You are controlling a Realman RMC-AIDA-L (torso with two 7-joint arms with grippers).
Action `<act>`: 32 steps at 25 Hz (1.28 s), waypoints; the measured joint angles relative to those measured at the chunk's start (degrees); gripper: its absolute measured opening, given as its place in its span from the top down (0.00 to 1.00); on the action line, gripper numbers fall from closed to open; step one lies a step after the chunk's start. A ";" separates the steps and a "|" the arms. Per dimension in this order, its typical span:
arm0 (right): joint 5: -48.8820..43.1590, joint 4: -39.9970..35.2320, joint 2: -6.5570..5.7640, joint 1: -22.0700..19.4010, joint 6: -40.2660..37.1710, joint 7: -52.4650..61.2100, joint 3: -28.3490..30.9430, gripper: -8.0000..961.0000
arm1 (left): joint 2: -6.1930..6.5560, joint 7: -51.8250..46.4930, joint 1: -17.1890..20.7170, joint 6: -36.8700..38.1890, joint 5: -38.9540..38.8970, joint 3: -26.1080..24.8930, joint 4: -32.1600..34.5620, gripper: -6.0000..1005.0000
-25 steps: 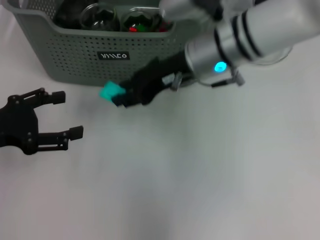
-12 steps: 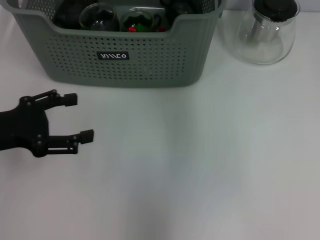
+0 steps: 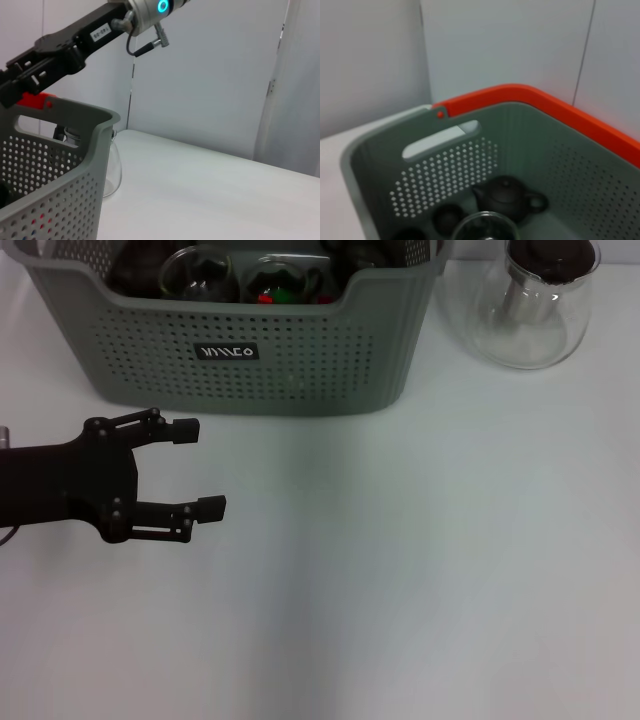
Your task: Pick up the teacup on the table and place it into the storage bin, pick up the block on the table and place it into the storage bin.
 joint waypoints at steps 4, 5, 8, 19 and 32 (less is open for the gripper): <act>-0.62 -1.23 0.70 -0.39 0.24 -0.59 -0.17 0.32 | 0.01 -0.01 -0.43 -0.01 0.11 0.02 -0.30 0.05; -0.30 -2.05 0.71 -0.67 -0.07 -0.75 -0.17 0.28 | 0.02 -0.01 -0.48 -0.03 0.10 0.02 -0.44 0.05; 5.10 -7.59 0.76 -3.56 -4.28 -3.92 0.05 0.16 | 0.07 0.04 -0.62 -0.04 -0.12 0.02 -0.61 0.05; 26.84 -17.13 0.26 -20.16 -26.78 -26.22 0.40 0.01 | -0.03 -0.03 -0.21 -1.06 -0.06 -0.36 -1.25 0.05; 24.05 7.58 0.69 -23.46 -24.12 -48.41 -0.19 0.02 | 0.80 0.75 -3.06 -9.79 4.36 0.09 -11.73 0.05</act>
